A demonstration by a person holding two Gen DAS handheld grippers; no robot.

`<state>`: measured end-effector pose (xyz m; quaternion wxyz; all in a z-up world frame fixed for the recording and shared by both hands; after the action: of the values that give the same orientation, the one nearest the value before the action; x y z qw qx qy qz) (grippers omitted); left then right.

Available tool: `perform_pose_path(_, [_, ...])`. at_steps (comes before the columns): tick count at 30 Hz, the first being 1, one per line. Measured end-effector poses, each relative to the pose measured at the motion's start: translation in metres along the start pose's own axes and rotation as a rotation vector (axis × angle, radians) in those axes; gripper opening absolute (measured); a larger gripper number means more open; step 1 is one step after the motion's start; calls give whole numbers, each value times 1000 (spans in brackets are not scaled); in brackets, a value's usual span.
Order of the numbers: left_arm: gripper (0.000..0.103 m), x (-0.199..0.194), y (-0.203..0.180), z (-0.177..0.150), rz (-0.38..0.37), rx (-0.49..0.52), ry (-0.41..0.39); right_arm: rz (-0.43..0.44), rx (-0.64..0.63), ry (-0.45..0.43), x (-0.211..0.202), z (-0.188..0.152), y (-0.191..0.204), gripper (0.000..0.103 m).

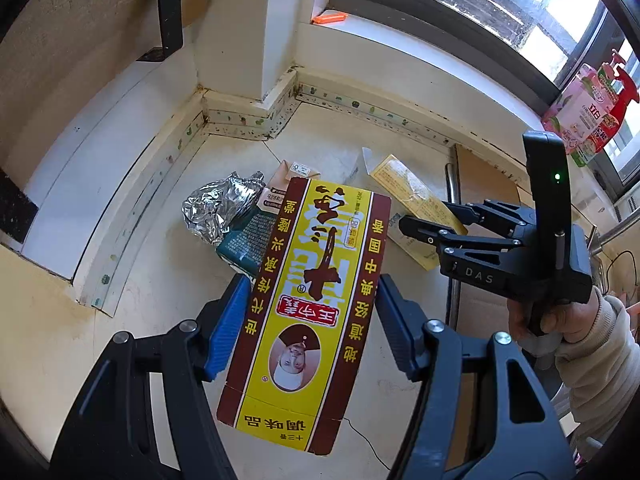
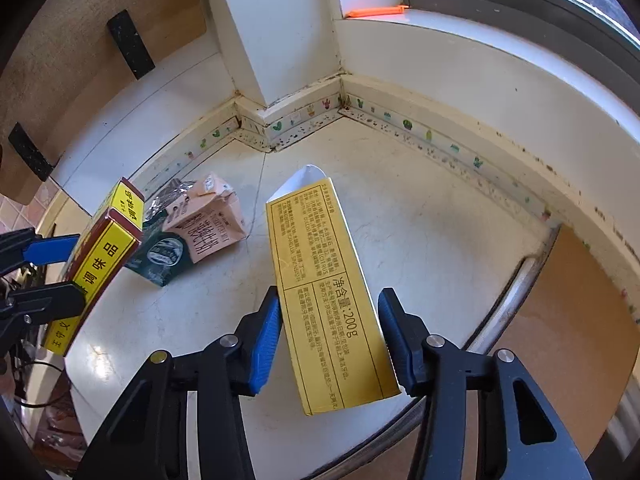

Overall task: Collect trash
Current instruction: 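Grasp the yellow-and-red box with the left tool while the right tool grasps the yellow box, then carry the two boxes down over the trash bin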

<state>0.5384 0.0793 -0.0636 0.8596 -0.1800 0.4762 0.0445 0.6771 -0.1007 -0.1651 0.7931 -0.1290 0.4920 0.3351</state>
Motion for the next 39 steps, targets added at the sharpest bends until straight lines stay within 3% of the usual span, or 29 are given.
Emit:
perform_pose_path(4, [61,-15,2,-18,-15,4,-6,-8,68,5,-12,-16,7,45])
perform_pose_path(10, [60,-56,12,-65,-64,9,-44,26,234,-57,-67,-68,41,45])
perform_pose_path(14, [60,-85,19,-105,-121,27,-69,30,337,-110,-117,-113,85,45])
perform_pose_path(22, [60,-132,33,-194,-202,101,-58,-66,435,-184,-199,-213,186,45])
perform_pose_path(31, [60,-155,51,-286,-245,153,32,-110,489,-137,-232,-309,279,45])
perform_pose_path(39, [60,-167,54,-338,-245,166,60,-119,517,-87,-239,-376,307,44])
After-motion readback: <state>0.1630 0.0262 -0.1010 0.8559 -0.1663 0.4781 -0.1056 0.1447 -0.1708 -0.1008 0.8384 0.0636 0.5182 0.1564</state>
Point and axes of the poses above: each gripper's, at about its wrist camera, not at the fingertips, and x roughly the way its jaws point, y to its left, z to its top, the point moved 1 cm from there along x, roughly the way its jaws point, and after that the axes turned 6 degrees about -z, right-handed, at the moved point
